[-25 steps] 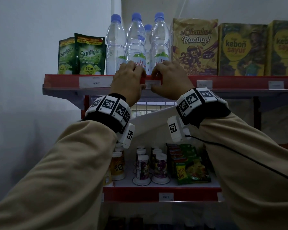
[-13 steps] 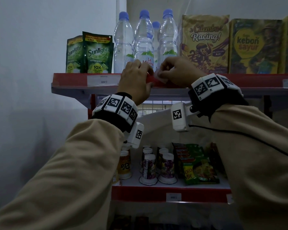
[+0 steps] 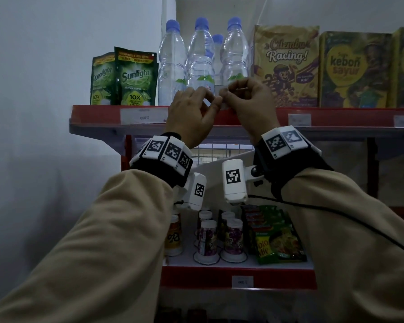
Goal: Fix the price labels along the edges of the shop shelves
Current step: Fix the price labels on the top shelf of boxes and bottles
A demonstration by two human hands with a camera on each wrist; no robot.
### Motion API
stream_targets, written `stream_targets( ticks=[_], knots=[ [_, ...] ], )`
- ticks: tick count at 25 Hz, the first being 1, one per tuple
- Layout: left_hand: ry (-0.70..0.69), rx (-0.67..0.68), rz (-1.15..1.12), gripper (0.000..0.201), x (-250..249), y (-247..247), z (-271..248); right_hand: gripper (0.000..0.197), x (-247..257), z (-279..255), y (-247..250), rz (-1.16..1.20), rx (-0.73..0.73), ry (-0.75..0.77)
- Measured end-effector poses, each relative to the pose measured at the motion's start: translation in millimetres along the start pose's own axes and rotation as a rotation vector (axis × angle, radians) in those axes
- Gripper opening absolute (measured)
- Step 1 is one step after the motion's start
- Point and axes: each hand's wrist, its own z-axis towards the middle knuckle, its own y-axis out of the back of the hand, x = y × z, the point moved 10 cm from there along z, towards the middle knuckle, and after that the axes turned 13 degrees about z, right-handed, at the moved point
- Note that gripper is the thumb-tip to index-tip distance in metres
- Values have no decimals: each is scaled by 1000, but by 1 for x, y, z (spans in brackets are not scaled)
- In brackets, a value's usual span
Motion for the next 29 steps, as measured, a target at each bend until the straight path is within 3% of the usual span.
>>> stream_targets(
  ticks=[3, 6, 9, 15, 19, 23, 26, 29],
  knots=[
    [11, 47, -3, 28, 4, -3, 1, 16, -4, 1, 2, 62, -19, -26],
    [10, 93, -13, 25, 5, -5, 2, 17, 1, 5, 8, -129, -27, 19],
    [-14, 93, 3, 26, 4, -5, 2, 22, 9, 9, 3, -336, 60, 70],
    [-106, 113, 145, 27, -1, -6, 0, 9, 4, 9, -2, -580, 213, 59],
    [-166, 151, 103, 29, -1, 1, 2, 9, 10, 16, 7, -533, 122, 114],
    [-222, 229, 296, 37, 8, 4, 6, 10, 11, 21, 3, -489, 35, 175],
    [-176, 202, 308, 35, 21, 13, 6, 9, 8, 21, -12, -507, 69, 207],
    [-102, 127, 132, 32, 30, 23, 5, 6, 3, 18, -25, -576, 139, 217]
  ],
)
